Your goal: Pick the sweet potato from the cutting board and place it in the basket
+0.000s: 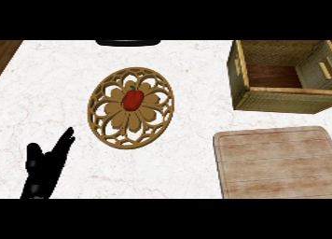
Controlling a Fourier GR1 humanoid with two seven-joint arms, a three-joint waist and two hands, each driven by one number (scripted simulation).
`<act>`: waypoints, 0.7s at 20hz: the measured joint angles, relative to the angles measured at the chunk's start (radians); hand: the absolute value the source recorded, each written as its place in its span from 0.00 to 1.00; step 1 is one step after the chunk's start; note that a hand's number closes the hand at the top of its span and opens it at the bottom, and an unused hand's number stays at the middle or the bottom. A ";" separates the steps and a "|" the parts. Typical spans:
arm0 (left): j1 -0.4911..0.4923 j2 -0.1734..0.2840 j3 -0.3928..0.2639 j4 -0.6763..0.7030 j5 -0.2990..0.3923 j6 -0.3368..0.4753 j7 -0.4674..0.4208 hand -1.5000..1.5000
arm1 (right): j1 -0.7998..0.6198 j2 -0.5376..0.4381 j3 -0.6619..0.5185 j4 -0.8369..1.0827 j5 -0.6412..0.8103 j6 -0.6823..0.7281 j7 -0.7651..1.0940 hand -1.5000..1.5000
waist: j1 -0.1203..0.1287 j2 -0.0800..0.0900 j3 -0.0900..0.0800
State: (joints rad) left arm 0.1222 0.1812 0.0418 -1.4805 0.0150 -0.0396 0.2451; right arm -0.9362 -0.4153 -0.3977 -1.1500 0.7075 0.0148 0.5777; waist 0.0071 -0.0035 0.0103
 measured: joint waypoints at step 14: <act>0.000 0.004 0.020 0.003 0.010 -0.026 -0.001 0.50 | 0.011 -0.142 -0.055 0.084 -0.066 -0.002 -0.151 0.00 | 0.000 -0.003 0.001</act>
State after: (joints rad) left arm 0.1218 0.1851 0.0614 -1.4773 0.0250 -0.0653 0.2437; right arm -0.9256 -0.5572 -0.4528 -1.0663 0.6412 0.0132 0.4263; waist 0.0073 -0.0069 0.0109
